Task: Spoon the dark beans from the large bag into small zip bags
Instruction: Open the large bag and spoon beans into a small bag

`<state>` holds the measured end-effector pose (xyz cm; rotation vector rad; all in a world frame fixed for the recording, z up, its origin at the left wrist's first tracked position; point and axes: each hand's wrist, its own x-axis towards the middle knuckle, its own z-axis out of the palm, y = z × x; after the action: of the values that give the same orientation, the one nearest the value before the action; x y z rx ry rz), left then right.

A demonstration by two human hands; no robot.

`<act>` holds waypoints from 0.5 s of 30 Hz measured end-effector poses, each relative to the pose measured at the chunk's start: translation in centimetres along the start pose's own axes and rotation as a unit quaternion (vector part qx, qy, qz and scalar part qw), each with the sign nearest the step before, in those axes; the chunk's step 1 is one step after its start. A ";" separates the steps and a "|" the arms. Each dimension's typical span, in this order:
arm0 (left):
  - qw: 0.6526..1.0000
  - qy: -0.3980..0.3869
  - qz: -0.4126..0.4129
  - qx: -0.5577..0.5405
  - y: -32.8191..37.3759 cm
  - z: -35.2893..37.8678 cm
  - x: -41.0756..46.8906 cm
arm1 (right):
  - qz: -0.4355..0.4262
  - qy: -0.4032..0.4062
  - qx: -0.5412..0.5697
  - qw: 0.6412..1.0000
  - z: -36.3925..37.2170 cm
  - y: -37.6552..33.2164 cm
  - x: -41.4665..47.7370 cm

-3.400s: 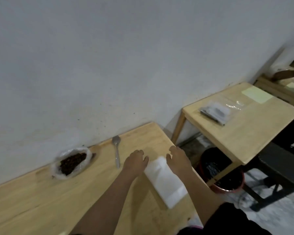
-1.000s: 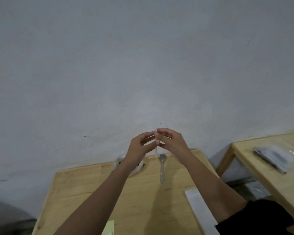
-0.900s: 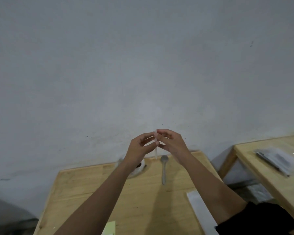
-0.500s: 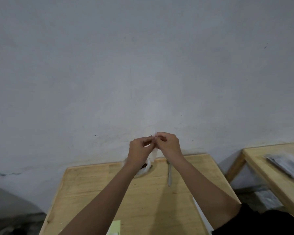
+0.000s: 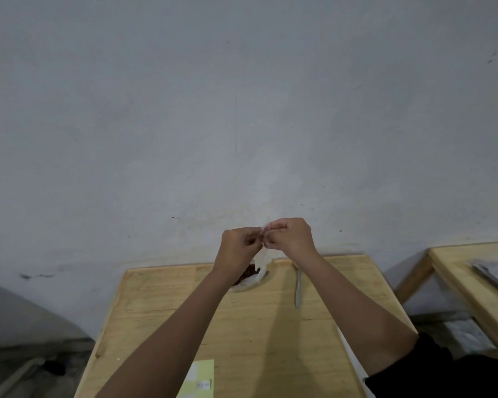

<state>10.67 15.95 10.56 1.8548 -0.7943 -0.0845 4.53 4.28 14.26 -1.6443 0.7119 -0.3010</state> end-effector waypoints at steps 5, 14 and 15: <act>0.999 0.000 0.000 0.038 -0.6 -0.1 -0.1 | 0.012 -0.015 -0.017 1.000 0.3 0.2 0.3; 0.999 -0.009 -0.021 0.029 -2.1 -1.6 -0.3 | -0.012 -0.043 -0.163 0.986 -0.4 0.6 0.8; 0.999 -0.036 -0.029 0.003 -1.8 -1.6 -0.6 | -0.004 -0.058 -0.155 0.986 -0.7 0.1 0.8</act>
<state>11.70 17.97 9.58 1.8895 -0.7910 -0.1879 4.78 3.24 14.18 -1.9438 0.6888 -0.1014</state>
